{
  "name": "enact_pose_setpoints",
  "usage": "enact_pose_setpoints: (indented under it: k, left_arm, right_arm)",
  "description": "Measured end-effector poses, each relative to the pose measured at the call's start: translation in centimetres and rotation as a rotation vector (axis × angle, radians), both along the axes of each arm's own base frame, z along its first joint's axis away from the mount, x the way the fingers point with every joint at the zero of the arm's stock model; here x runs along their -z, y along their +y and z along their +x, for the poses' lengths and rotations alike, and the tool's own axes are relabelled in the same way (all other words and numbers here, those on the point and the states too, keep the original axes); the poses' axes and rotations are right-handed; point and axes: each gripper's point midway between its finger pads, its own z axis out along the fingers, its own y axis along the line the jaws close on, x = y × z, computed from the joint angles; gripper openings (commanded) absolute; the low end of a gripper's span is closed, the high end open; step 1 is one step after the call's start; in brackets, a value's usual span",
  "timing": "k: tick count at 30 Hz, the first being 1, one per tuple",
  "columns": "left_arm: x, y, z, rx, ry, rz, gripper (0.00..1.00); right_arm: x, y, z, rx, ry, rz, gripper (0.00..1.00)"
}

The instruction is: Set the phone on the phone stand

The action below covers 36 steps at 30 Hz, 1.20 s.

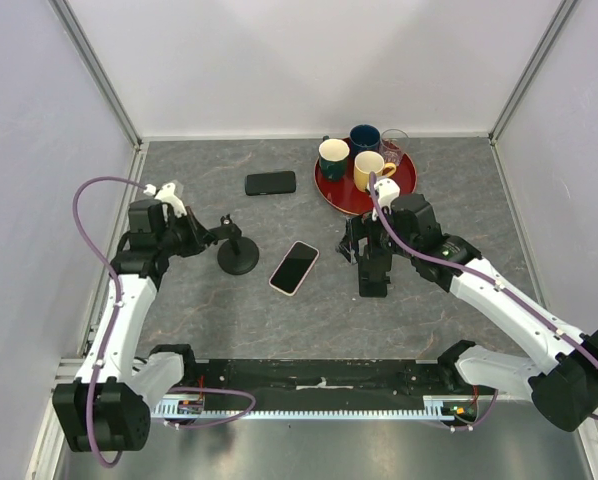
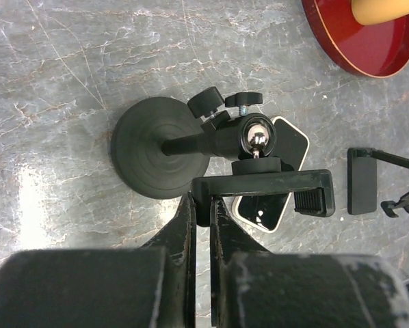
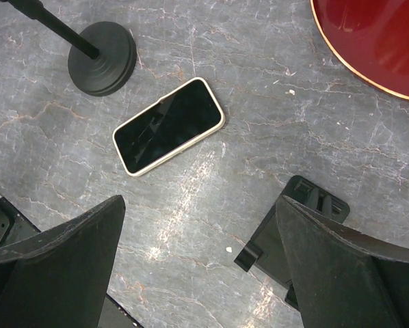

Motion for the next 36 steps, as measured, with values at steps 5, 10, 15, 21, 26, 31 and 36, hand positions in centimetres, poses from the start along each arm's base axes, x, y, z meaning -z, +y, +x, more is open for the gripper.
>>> enact_pose_setpoints:
  k: [5,10,15,21,26,31,36]
  left_arm:
    - [-0.6,-1.7,0.3,0.052,-0.013,0.123,0.02]
    - [-1.1,-2.6,0.3,0.078,-0.041,0.257,0.02]
    - [-0.8,-0.6,0.5,0.018,-0.039,0.365,0.02]
    - [-0.9,0.0,0.7,0.018,-0.052,0.413,0.02]
    - [-1.0,0.1,0.8,0.022,-0.058,0.427,0.13]
    - [-1.0,0.2,0.9,0.023,-0.065,0.435,0.51]
    - [-2.3,0.1,1.0,0.016,-0.129,0.415,0.76]
  right_arm:
    - [0.5,0.1,-0.1,-0.002,0.016,-0.001,0.98]
    - [0.6,0.1,-0.2,-0.001,0.024,0.002,0.98]
    - [0.9,0.4,-0.4,-0.009,0.034,0.0,0.98]
    - [1.6,0.9,-0.6,-0.021,0.061,-0.005,0.98]
    - [2.2,1.4,-0.9,-0.032,0.078,-0.013,0.98]
    - [3.5,1.7,-0.7,0.004,0.104,-0.048,0.98]
    - [5.1,2.5,0.6,0.153,0.152,-0.129,0.98]
